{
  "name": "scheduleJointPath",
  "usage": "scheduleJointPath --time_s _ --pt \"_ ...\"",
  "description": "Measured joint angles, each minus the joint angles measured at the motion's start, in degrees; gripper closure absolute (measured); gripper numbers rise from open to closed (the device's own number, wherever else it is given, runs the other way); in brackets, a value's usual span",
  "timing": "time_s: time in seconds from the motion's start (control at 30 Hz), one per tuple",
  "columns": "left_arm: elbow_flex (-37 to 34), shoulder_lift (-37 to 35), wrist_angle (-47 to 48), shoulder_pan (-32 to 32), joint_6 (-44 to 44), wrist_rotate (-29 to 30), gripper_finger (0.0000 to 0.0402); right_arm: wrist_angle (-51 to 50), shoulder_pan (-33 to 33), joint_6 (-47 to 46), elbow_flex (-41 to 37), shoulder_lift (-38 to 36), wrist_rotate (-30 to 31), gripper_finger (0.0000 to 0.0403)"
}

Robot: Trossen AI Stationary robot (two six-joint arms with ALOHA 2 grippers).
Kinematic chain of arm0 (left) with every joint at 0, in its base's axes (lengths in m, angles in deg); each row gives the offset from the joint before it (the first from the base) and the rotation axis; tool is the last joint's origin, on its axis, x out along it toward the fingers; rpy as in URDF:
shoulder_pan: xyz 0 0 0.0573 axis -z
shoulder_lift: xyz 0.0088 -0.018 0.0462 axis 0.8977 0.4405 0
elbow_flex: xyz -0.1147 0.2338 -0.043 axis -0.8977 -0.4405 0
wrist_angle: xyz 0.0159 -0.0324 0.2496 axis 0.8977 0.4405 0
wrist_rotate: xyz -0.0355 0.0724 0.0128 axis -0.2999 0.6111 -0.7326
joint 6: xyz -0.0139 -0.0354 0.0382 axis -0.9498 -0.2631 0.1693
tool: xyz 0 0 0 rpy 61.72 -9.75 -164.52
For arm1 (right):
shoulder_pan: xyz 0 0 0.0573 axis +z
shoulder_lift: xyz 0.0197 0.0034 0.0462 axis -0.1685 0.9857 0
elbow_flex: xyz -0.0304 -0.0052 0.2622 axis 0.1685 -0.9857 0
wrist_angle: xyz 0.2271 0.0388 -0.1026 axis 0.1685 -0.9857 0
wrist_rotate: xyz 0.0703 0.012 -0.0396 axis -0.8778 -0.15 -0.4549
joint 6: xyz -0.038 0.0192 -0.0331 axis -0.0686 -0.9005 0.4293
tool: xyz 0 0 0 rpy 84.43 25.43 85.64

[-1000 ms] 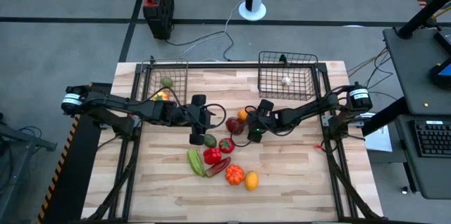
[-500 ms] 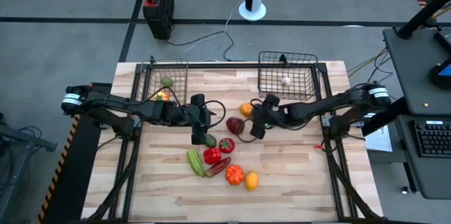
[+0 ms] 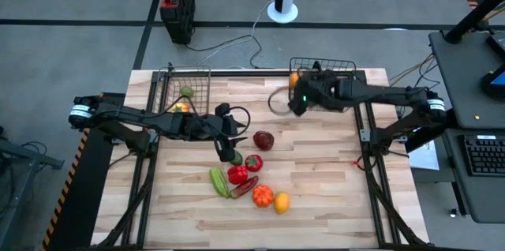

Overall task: Sort produce into baskets
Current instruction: Put the potato into the black wire basket

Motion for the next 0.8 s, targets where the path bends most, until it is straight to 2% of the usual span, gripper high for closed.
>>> scheduleJointPath --time_s 0.1,0.23,0.4,0.5,0.8 --pt "0.2 0.0 -0.1 0.0 -0.7 0.0 0.0228 -4.0 -6.2 -0.9 1.3 0.6 -2.8 0.0156" --pt "0.2 0.0 0.0 0.0 -1.6 0.0 0.0228 -4.9 -15.3 -0.3 -0.8 1.1 -11.6 0.0156" --pt "0.2 0.0 0.0 0.0 -1.7 0.0 0.0228 0.6 -23.3 1.3 -4.2 2.8 -20.6 0.0156" --pt "0.2 0.0 0.0 0.0 -1.9 0.0 0.0228 4.1 -25.2 2.7 -5.4 4.7 -24.6 0.0156" --pt "0.2 0.0 0.0 0.0 -2.0 0.0 0.0228 7.3 -26.1 6.1 -5.7 12.1 -24.7 0.0156"
